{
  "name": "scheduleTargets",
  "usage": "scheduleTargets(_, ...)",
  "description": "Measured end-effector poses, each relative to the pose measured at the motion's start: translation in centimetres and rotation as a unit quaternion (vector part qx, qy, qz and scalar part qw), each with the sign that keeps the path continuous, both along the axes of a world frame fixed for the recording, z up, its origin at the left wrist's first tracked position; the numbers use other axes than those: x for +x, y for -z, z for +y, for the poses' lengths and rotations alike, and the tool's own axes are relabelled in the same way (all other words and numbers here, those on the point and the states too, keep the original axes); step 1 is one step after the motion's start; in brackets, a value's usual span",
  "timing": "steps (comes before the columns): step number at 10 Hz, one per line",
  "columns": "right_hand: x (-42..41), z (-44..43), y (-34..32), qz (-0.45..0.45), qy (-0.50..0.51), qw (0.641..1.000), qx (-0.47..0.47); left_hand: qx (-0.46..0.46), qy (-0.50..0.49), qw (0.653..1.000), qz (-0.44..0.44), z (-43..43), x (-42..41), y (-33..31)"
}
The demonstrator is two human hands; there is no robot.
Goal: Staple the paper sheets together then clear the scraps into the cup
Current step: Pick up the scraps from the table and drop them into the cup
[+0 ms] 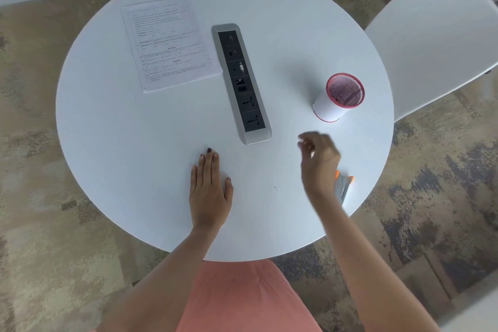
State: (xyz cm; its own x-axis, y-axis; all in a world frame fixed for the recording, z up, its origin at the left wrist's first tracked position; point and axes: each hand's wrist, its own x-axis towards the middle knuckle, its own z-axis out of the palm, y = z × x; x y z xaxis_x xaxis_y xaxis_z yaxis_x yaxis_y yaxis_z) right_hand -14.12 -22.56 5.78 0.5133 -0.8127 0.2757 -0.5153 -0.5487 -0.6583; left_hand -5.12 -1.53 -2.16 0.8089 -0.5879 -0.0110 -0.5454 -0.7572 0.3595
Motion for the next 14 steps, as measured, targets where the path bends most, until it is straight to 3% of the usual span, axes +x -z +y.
scheduleTargets(3,-5.5,6.9,4.4,0.085,-0.079,0.989,0.086,-0.01,-0.003,1.0,-0.001,0.0,0.0,0.0)
scheduleTargets(7,-5.0,5.4,4.7,0.051,-0.105,0.985,0.129,-0.007,-0.002,1.0,-0.006,0.0,0.0,0.0)
scheduleTargets(10,-5.0,4.5,5.4,0.057,-0.142,0.984,0.096,-0.007,-0.002,1.0,-0.007,-0.1,0.1,0.0)
scheduleTargets(14,-4.1,5.1,6.0,0.138,-0.161,0.977,-0.022,-0.004,-0.001,1.0,-0.007,0.0,0.1,0.2)
